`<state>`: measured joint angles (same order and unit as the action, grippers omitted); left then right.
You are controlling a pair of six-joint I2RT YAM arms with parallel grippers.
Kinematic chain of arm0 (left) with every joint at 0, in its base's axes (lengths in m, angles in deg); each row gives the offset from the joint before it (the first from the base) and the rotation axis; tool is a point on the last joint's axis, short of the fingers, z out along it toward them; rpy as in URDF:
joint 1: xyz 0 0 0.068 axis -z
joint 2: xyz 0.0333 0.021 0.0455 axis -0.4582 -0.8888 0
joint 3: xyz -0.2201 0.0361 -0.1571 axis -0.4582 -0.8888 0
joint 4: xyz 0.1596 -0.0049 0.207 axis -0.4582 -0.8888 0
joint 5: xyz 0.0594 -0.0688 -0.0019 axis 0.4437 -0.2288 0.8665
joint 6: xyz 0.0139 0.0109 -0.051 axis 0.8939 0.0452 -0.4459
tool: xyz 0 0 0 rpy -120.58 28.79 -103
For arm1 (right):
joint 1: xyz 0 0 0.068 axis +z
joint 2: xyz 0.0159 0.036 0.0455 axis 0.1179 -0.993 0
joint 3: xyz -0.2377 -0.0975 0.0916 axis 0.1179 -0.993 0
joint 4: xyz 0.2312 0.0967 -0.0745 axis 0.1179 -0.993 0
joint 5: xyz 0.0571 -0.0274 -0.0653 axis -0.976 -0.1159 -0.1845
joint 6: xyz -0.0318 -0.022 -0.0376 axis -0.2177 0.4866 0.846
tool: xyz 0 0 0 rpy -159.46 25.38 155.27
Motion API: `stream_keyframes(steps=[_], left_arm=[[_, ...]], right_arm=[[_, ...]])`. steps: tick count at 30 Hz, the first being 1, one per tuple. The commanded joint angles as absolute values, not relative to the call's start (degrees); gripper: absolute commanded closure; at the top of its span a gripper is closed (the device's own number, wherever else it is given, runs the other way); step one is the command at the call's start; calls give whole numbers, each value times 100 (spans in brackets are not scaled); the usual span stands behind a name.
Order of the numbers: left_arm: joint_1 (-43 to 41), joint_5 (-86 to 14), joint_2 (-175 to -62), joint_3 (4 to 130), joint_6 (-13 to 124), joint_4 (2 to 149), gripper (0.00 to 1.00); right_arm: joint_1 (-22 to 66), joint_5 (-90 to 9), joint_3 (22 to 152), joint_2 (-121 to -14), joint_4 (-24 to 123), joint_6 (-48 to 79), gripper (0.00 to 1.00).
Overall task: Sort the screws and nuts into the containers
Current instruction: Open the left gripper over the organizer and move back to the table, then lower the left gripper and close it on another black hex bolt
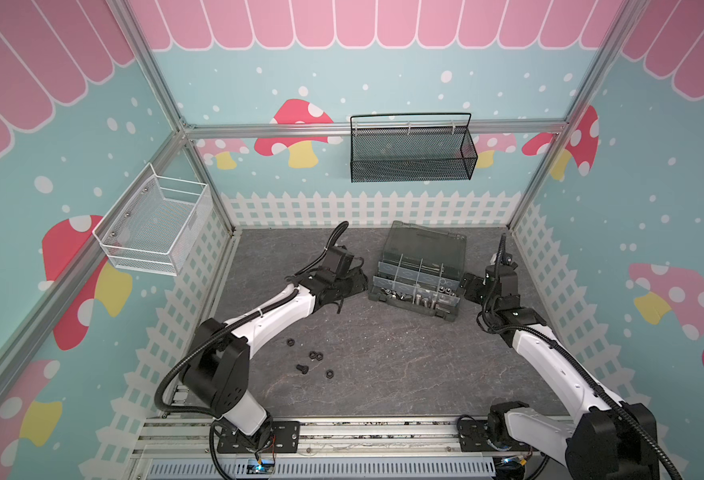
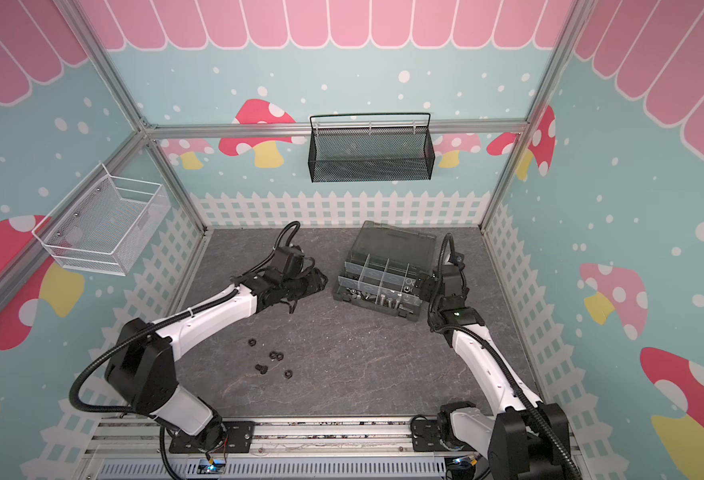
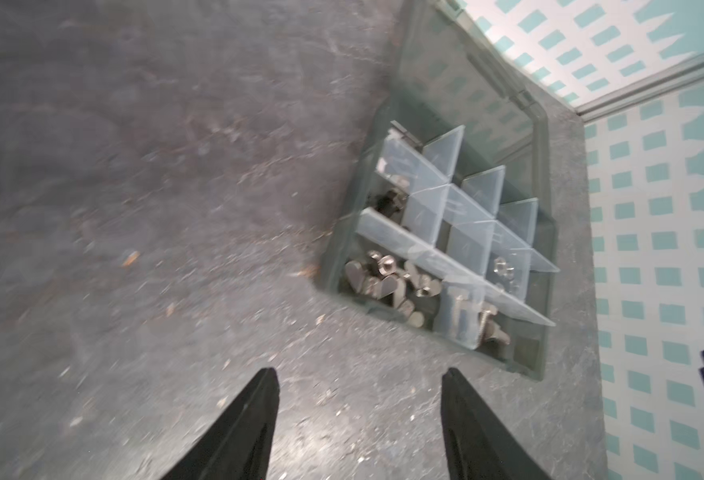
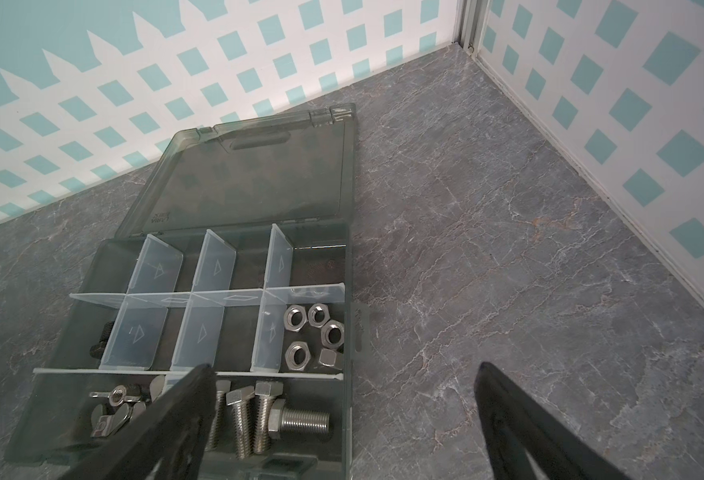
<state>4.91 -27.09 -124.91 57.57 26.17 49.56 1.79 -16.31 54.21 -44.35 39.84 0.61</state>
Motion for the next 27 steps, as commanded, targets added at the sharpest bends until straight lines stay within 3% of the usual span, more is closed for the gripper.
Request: stream_keyframes(steps=[1,7,16,22,27], left_arm=[[542,-2185,-11861,4873,1906,4558,36],[799,-1861,-10680,3598,917,3731,38],[1002,-1425,-9337,3089,148,2186,38],[999,-1522,-9115,2572,-223,2001,43],[974,-1450,-9565,2724,72,2146,44]], right_arm=[[158,-1705,5507,-4490,3998,51,2],[166,-1853,5479,-4570,4077,47,2],[163,-2005,5438,-4589,4135,-8,2],[158,-2033,5405,-4554,4178,-14,2],[158,-2131,5409,-4585,4218,-27,2]])
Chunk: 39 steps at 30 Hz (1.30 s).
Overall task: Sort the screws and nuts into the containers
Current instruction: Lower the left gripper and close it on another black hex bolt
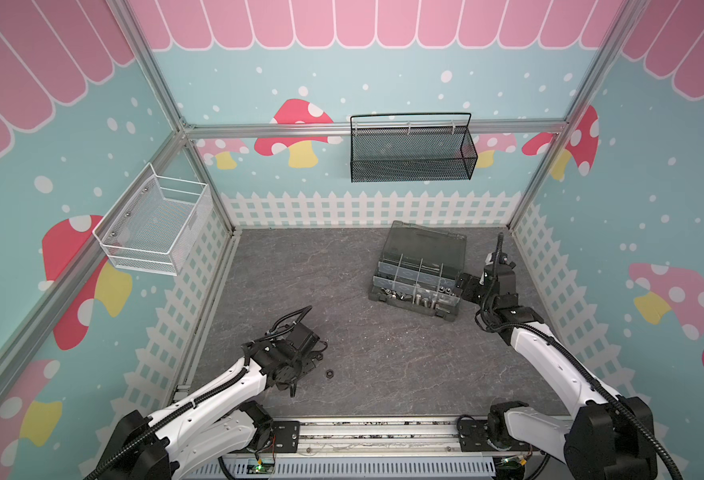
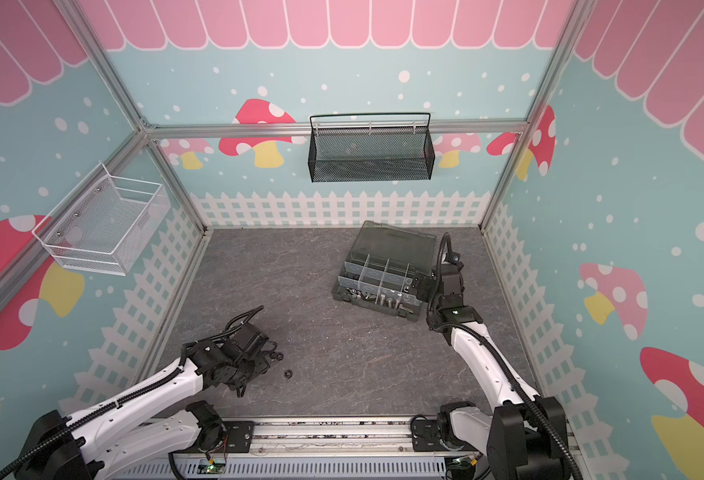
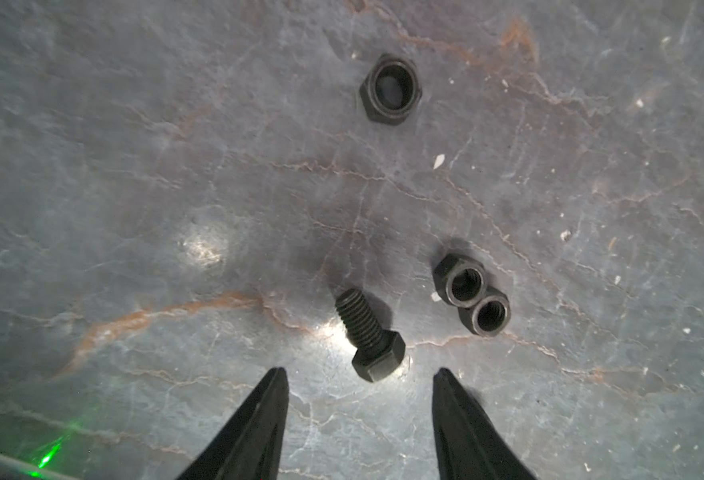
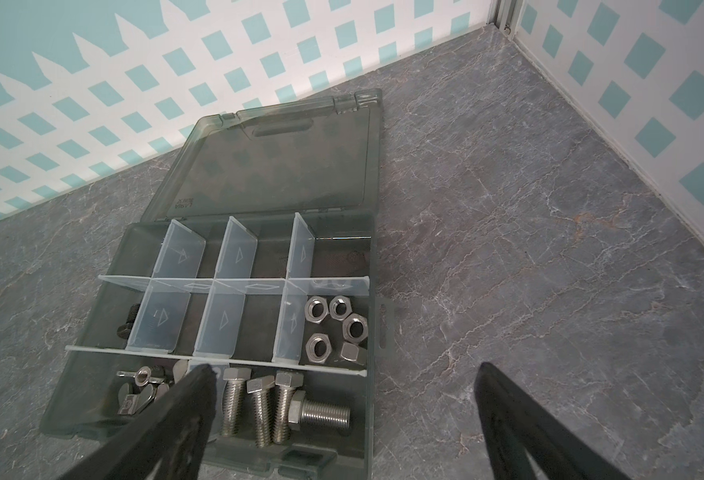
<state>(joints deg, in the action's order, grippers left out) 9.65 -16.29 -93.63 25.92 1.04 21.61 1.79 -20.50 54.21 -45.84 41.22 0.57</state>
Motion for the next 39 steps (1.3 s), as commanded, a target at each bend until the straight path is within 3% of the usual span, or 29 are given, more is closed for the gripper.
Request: stream_keyframes(steps=[1,11,31,39], left_arm=[[972,-1469,-9674,2756,156,2195,44],[837,-1798,-10467,2925,590,2652,49],[491,-2035,-10934,2860,742,2544,59],[445,-2158,-10799,2834,766,2465,69]], right_arm=[[166,-2136,5409,-4583,4215,-27,2],[159,-2035,5329,-4447,4183,-45,2],[164,-1968,5375,-4578,4139,-41,2],[158,-1952,5370,-4596,4144,-69,2]])
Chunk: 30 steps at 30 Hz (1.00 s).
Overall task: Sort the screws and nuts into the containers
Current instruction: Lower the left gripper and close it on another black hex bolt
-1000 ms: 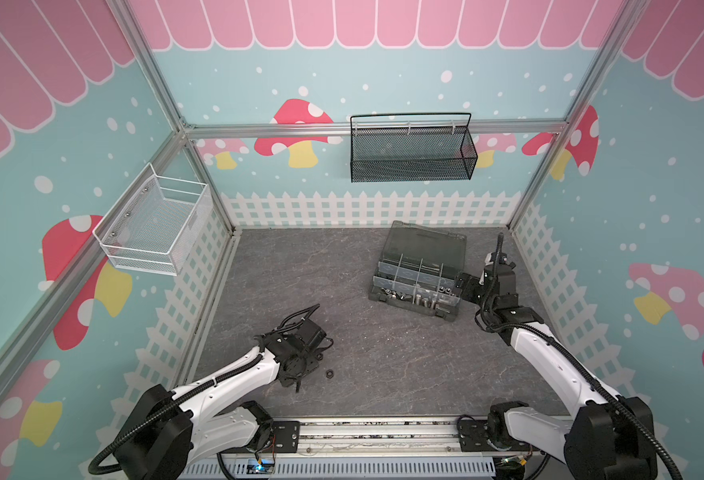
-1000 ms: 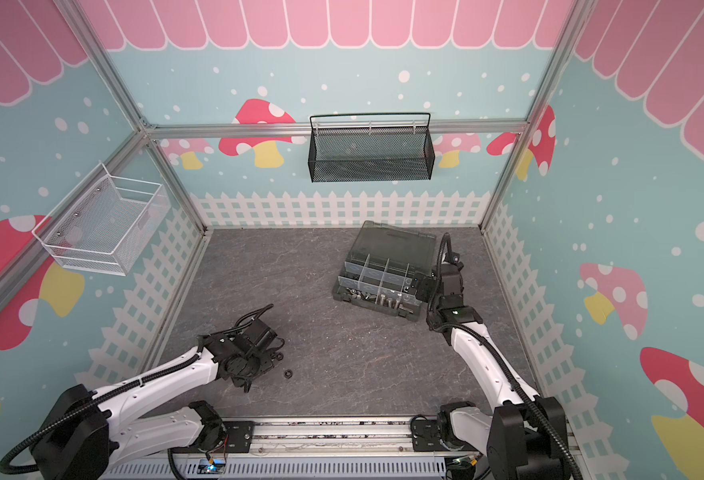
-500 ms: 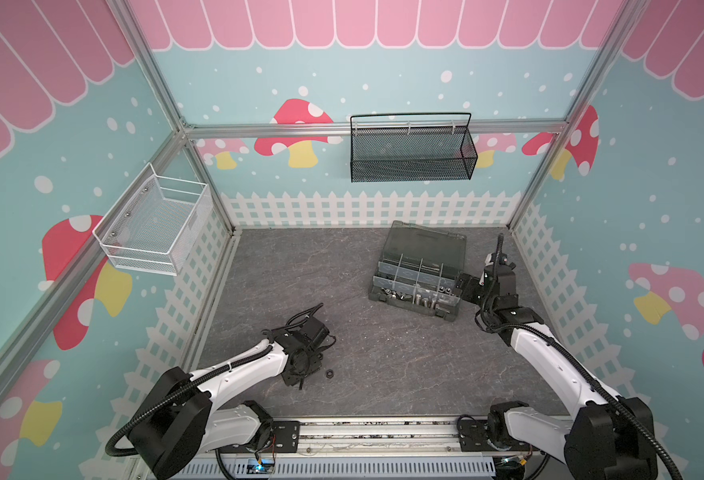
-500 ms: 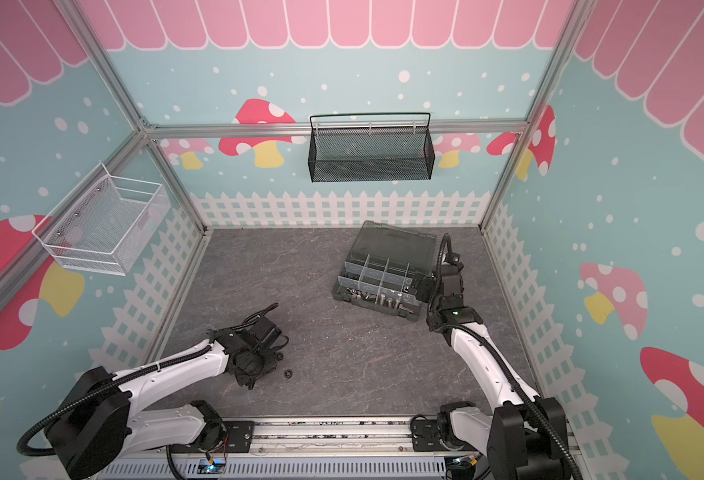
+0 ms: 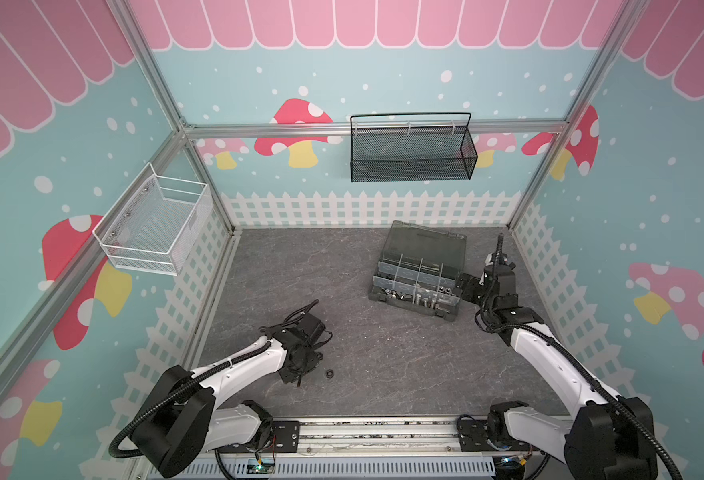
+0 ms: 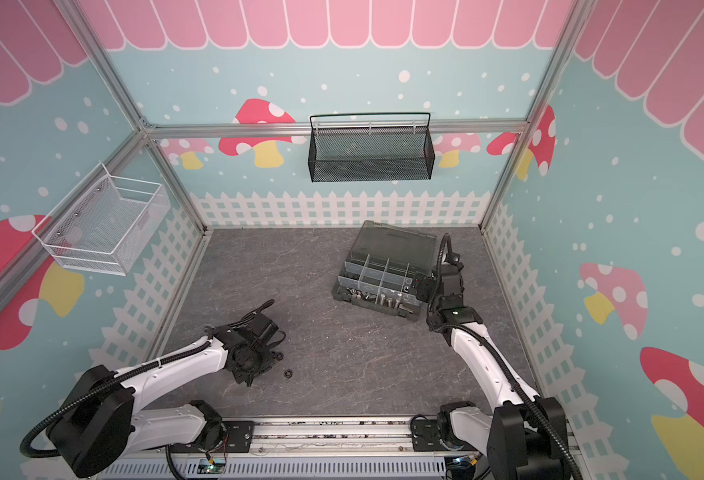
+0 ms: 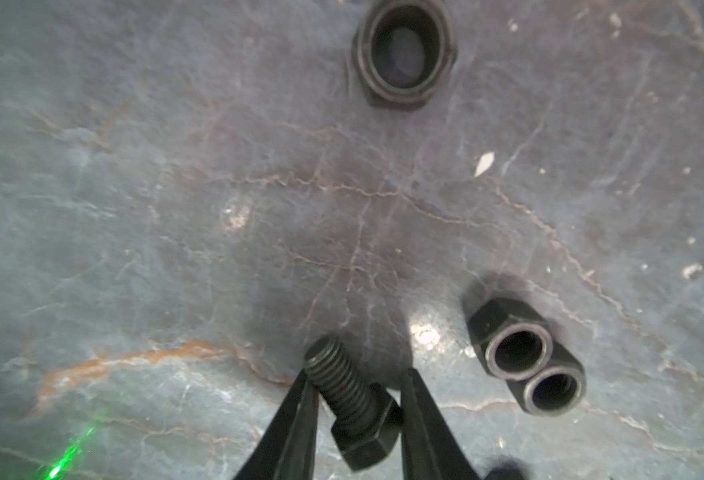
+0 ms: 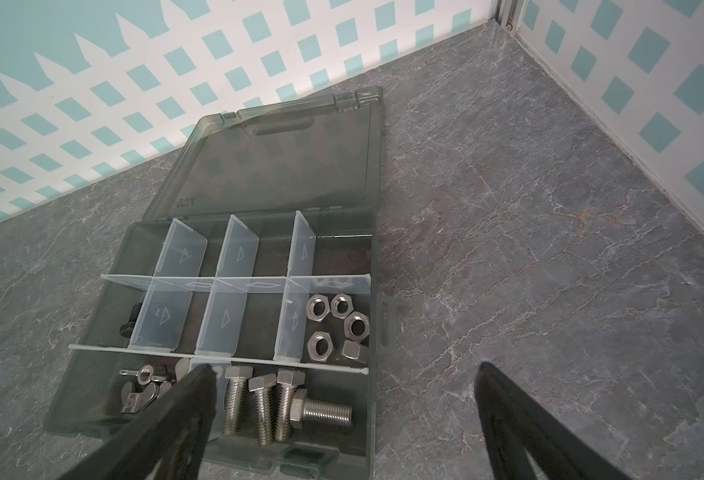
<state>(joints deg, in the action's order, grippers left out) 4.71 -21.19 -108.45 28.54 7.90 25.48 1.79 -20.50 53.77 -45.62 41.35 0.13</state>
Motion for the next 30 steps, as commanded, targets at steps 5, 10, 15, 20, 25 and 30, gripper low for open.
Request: stream_keyframes(steps=[5,10,15,20,25,30], left_arm=[[437,-2089,-10704,2848,724,2467,77],[432,-1933,-10614,2988,805,2476,87],[369,-1783,-10456,3196,1031,2415,92],[318,-1476,-10346,3616,1354,2401,93],[314,-1073,-10672,4406,1994,2620,93],[314,-1009,-11203,5091,2479,3446,94]], right_arm=[[163,-1972,5370,-4611,4148,-86,2],[158,-1973,5395,-4580,4144,-82,2],[163,-1952,5392,-4511,4124,-67,2],[161,-1976,5381,-4499,4108,-68,2],[158,-2066,5331,-4501,4147,-96,2],[172,-2283,5394,-4616,4126,-39,2]])
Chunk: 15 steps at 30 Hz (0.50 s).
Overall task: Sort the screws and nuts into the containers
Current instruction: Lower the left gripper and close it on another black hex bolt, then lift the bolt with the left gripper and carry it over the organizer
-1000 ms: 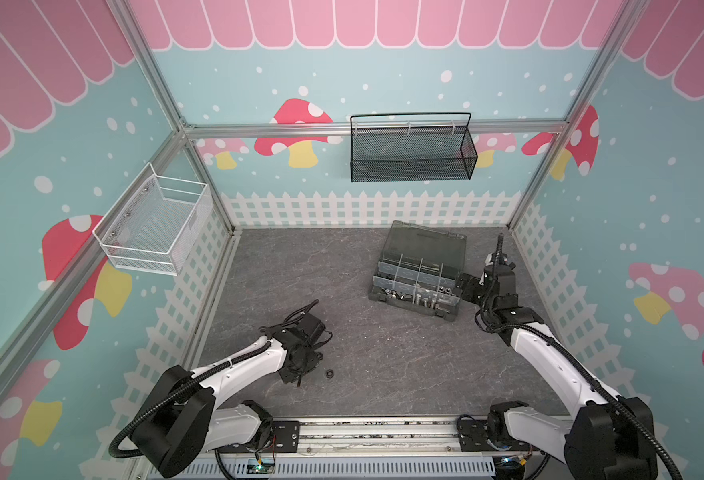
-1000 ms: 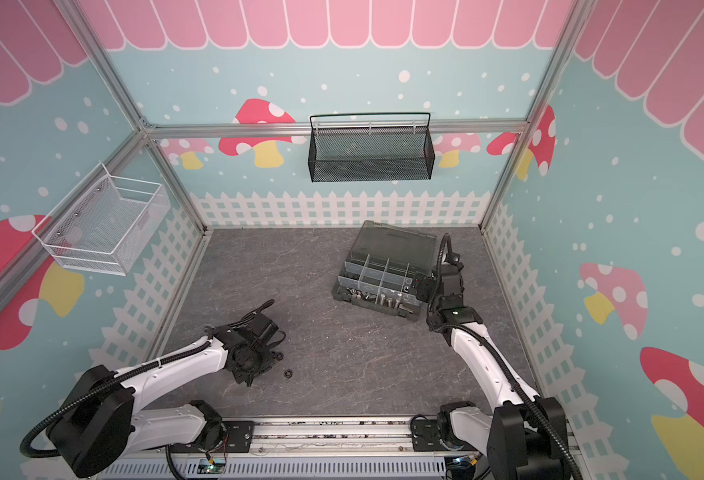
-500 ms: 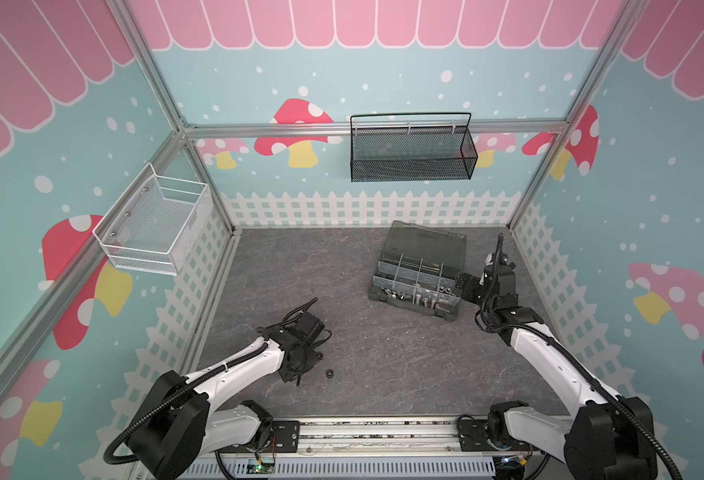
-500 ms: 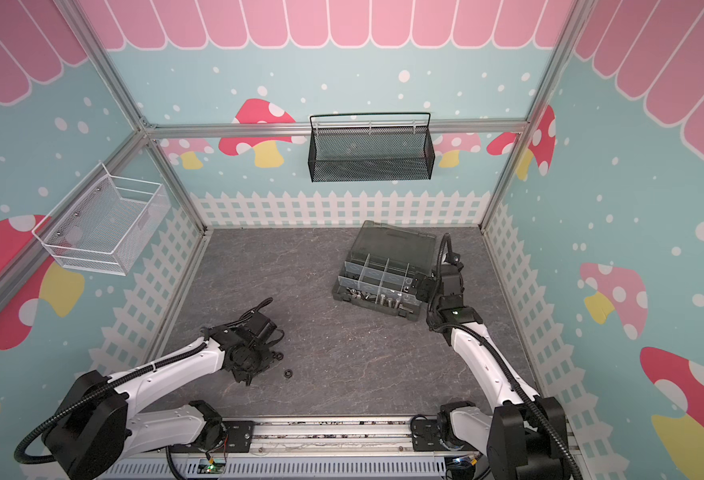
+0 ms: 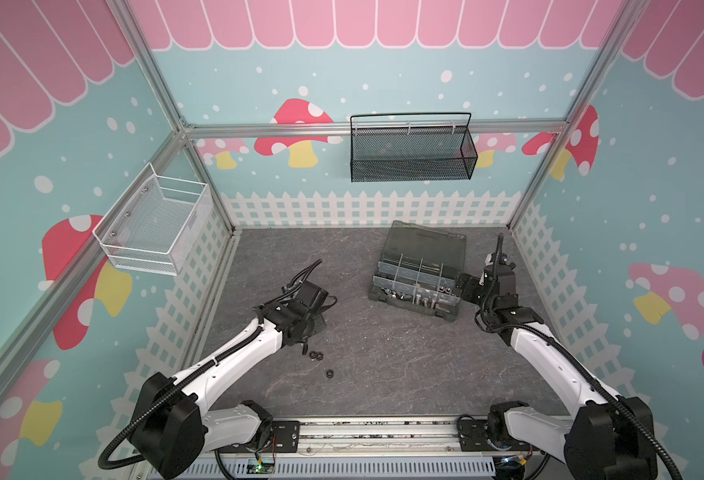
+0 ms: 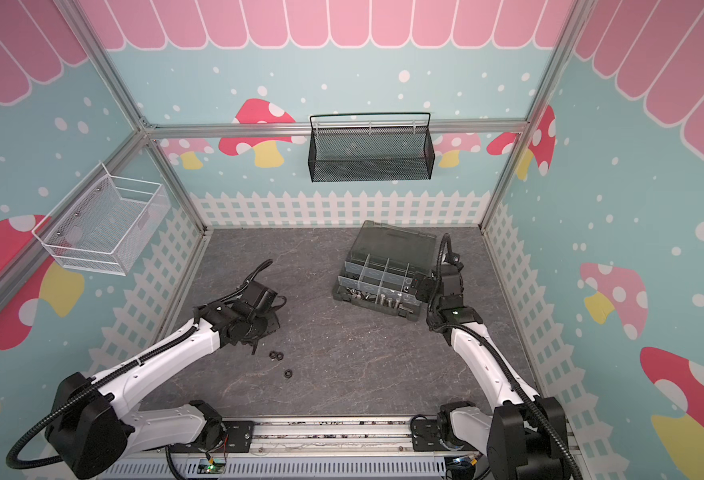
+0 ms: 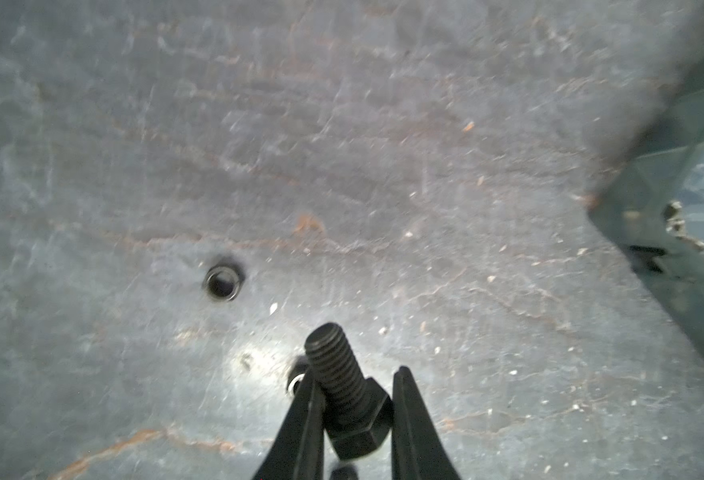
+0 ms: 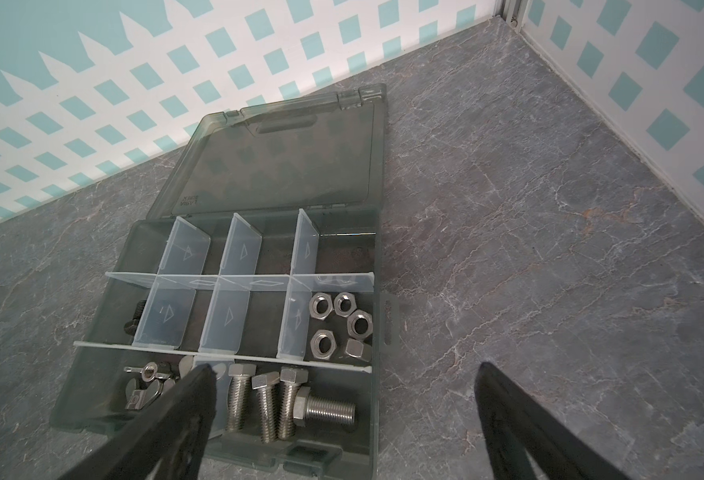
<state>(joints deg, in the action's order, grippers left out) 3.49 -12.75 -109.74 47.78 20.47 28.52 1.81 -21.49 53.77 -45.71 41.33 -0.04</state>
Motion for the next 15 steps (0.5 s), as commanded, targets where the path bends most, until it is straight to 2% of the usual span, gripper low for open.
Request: stream_keyframes(steps=[1,6,15], left_arm=[[314,-1033,-11336,5207,2559,3579,94],[314,-1348,-12106,6011,2928,4228,94],[314,-2042,-13629,7584,3147,4559,95]], right_arm=[[169,-2314,5412,-4659,4104,-31,2],[213,-2433,5546,-4838,3912,19,2],[462,-2227,5643,-4845,3751,-124,2]])
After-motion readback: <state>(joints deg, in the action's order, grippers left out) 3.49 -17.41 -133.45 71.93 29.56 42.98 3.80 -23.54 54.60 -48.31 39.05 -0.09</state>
